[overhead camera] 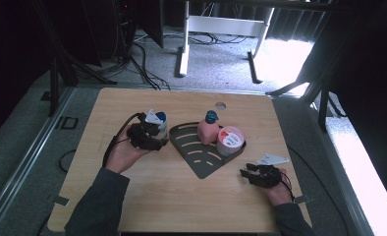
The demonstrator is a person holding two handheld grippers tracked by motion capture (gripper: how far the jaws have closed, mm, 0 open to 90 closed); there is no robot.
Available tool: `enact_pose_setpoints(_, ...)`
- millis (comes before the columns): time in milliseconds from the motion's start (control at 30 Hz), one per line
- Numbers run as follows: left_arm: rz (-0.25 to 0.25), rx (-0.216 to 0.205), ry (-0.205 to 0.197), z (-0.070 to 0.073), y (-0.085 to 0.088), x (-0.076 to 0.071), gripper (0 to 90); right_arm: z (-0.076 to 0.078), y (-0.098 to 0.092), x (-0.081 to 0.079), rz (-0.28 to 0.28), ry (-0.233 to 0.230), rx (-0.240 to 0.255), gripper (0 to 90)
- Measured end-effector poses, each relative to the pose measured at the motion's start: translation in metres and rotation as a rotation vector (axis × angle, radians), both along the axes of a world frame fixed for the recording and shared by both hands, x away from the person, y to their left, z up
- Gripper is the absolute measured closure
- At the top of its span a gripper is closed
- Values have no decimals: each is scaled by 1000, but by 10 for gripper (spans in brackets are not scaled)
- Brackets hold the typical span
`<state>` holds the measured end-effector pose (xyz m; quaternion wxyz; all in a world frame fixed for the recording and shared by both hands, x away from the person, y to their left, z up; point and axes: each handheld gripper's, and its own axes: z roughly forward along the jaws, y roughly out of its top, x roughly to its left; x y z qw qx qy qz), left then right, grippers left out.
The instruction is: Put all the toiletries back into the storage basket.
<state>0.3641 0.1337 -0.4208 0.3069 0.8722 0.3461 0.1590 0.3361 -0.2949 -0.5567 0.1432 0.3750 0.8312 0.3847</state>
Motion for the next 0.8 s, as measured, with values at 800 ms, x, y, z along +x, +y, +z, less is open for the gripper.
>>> enact_pose_setpoints(800,124,31,0,-2,16,12,417,0,0,0,0,1,-1,573)
